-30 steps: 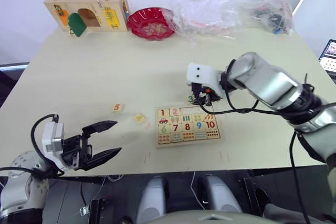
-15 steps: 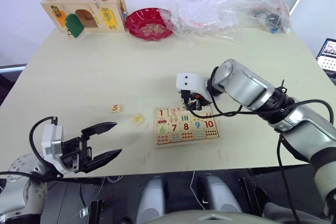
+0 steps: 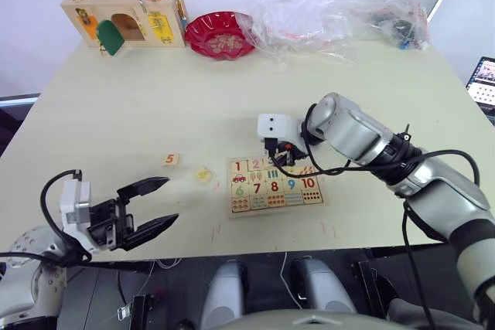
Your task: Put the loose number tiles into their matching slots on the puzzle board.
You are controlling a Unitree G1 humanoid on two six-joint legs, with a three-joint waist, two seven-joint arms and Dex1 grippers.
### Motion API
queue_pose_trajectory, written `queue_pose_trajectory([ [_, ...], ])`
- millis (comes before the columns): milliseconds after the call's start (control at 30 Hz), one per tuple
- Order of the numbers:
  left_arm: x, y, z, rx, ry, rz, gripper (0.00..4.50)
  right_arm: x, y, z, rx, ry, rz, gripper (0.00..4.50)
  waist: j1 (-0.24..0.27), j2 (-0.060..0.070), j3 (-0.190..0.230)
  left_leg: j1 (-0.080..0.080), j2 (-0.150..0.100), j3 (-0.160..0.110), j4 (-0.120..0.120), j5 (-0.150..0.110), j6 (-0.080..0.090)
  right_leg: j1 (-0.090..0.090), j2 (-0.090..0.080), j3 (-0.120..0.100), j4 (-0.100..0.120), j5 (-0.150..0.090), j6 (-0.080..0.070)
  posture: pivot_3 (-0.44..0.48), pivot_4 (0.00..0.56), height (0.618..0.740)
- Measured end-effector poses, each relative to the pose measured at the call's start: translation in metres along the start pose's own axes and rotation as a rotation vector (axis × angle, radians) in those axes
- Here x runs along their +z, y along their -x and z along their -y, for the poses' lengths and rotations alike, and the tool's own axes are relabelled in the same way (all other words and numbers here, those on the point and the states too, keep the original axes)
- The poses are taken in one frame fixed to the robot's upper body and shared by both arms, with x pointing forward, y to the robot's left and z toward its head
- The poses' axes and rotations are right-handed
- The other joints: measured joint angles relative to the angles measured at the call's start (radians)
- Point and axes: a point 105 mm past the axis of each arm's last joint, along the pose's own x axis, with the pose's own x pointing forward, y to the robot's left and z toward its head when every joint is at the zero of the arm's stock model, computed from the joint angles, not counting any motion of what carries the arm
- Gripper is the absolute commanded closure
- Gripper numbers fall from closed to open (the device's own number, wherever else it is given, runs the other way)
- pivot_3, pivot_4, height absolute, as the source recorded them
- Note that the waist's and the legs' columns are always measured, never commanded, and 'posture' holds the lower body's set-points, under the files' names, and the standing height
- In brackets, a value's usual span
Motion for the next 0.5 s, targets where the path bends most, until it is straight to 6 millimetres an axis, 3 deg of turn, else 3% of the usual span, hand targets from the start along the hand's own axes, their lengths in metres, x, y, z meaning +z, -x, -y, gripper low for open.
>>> queue_pose_trajectory([
  [500, -0.0006, -0.0005, 0.0012, 0.005, 0.002, 0.001, 0.0, -0.0022, -0.0041, -0.003, 0.014, 0.025, -0.01, 3.54, 0.0, 0.0, 0.0, 0.0, 0.0, 0.0, 0.0, 0.0, 0.0, 0.0, 0.0, 0.0, 0.0, 0.0, 0.0, 0.0, 0.15, 0.74],
])
